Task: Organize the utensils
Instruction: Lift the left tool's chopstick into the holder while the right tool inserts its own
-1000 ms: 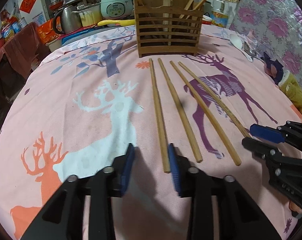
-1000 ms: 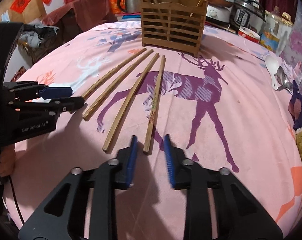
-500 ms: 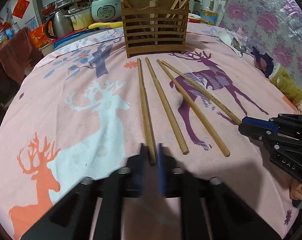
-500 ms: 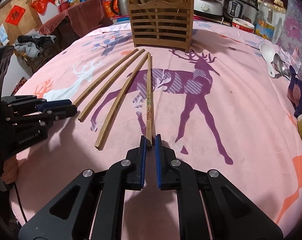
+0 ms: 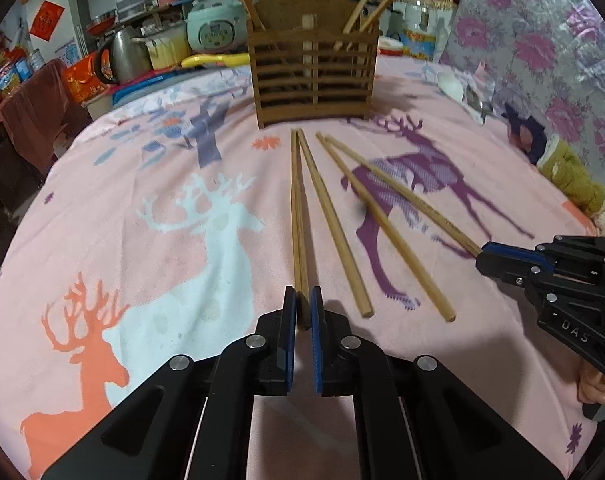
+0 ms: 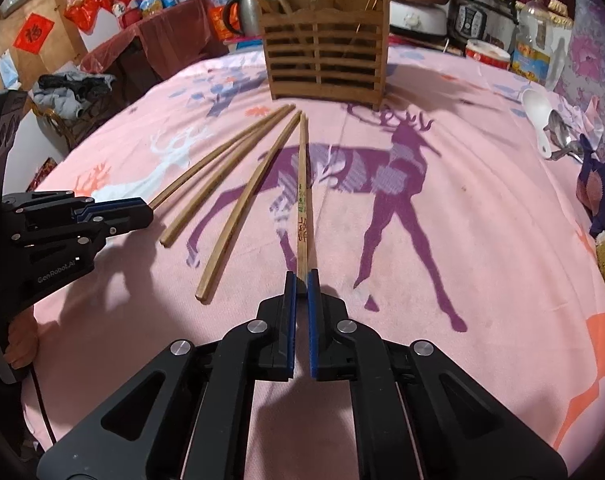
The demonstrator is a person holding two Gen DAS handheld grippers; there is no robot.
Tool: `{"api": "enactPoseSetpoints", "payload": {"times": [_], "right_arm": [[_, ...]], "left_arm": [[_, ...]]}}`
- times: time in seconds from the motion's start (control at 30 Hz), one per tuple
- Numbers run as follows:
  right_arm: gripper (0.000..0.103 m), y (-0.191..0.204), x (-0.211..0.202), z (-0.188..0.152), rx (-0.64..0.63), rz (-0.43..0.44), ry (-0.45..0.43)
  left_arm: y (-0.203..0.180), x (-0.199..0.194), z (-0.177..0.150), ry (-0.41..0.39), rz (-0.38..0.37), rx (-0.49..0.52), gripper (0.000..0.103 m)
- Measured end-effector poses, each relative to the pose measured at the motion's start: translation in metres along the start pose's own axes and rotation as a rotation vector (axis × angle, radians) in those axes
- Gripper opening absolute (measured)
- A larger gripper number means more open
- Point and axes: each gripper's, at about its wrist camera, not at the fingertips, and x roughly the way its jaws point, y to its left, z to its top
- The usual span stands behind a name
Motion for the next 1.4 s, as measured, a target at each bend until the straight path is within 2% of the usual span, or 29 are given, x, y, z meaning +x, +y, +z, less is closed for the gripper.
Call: {"api": "enactPoseSetpoints", "payload": {"times": [0.2,0.5,0.6,0.87,1.03,1.4], "right_arm": [[0.006,-0.010,-0.038,0.013,0.042,-0.013,-0.160],[0.006,-0.021,-0.106,0.064,0.093,0.006,-0.359],[0.006,-0.020,-0.108,0.074,0.094,0.006,-0.377],[0.006,-0.021,-0.101,0.083,0.115,0.012,-0.387],[0.006,-0.025,-0.109,0.103,0.126,0.018,-0.414],[0.006,-0.015,-0.132,0.144,0.087,-0.003,-0.518]], "left_arm": [[0.008,-0.030,0.014,-0.070,0.007,-0.062,0.007],[0.003,-0.089,0.068,-0.212,-0.006,-0.066,0.007],[-0.005,-0.092,0.084,-0.231,-0.010,-0.058,0.007],[-0.003,-0.063,0.103,-0.175,-0.048,-0.083,0.007],[-0.001,-0.077,0.123,-0.217,-0.066,-0.082,0.007],[-0.001,-0.124,0.185,-0.334,-0.020,-0.042,0.005]]}}
